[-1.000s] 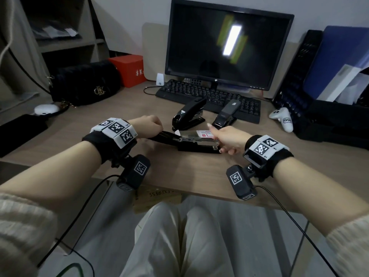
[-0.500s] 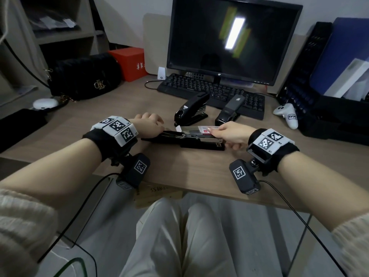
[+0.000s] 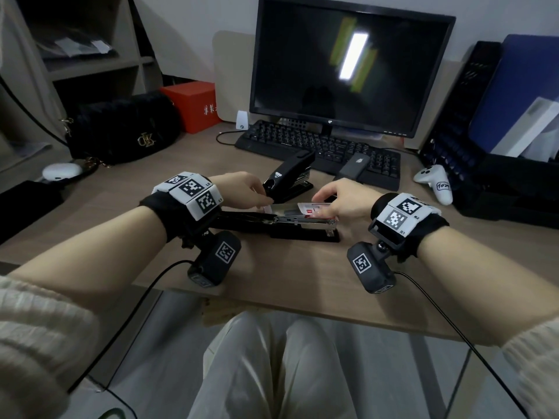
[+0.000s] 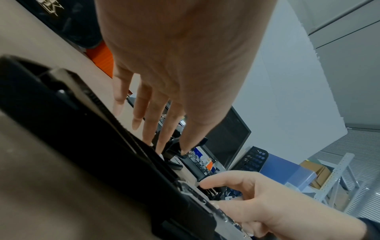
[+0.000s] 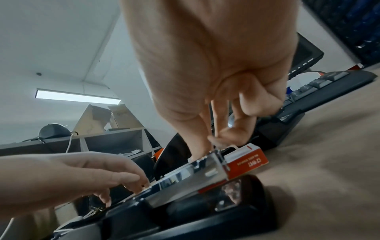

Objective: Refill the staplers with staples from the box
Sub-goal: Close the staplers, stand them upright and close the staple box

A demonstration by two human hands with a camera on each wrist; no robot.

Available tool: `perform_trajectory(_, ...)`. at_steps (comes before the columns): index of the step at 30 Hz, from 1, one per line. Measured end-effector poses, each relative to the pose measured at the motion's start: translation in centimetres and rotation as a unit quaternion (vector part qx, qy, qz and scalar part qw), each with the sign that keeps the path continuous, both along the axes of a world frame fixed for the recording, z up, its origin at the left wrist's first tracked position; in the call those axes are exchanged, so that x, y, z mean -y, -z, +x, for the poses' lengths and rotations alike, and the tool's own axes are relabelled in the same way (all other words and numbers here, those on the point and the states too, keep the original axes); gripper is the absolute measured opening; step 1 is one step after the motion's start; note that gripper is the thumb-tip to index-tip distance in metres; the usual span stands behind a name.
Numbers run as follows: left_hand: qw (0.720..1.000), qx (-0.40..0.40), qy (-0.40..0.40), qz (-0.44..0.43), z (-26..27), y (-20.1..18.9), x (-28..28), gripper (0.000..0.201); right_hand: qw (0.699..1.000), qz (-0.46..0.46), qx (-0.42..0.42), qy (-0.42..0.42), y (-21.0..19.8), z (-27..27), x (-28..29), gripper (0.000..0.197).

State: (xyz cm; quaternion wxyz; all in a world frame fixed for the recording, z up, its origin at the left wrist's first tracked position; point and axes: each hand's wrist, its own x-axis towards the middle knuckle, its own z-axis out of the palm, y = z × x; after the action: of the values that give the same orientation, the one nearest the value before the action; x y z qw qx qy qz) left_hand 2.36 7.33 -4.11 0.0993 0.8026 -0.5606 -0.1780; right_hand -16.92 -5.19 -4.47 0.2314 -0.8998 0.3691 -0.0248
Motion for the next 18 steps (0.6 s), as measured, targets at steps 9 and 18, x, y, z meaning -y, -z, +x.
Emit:
perform_trajectory(9,0.999,-0.037,0.015,0.011,-0.2,0.3,1.3,0.035,0.997,-0.037,-0.070,-0.024,0.9,1.4,1.0,0.047)
perform_trajectory(18,0.996,-0.017,0.045,-0.080,-0.7,0.5,2.3,0.023,0.998,-0.044,-0.036,-0.029,0.9,1.2,1.3,0.047)
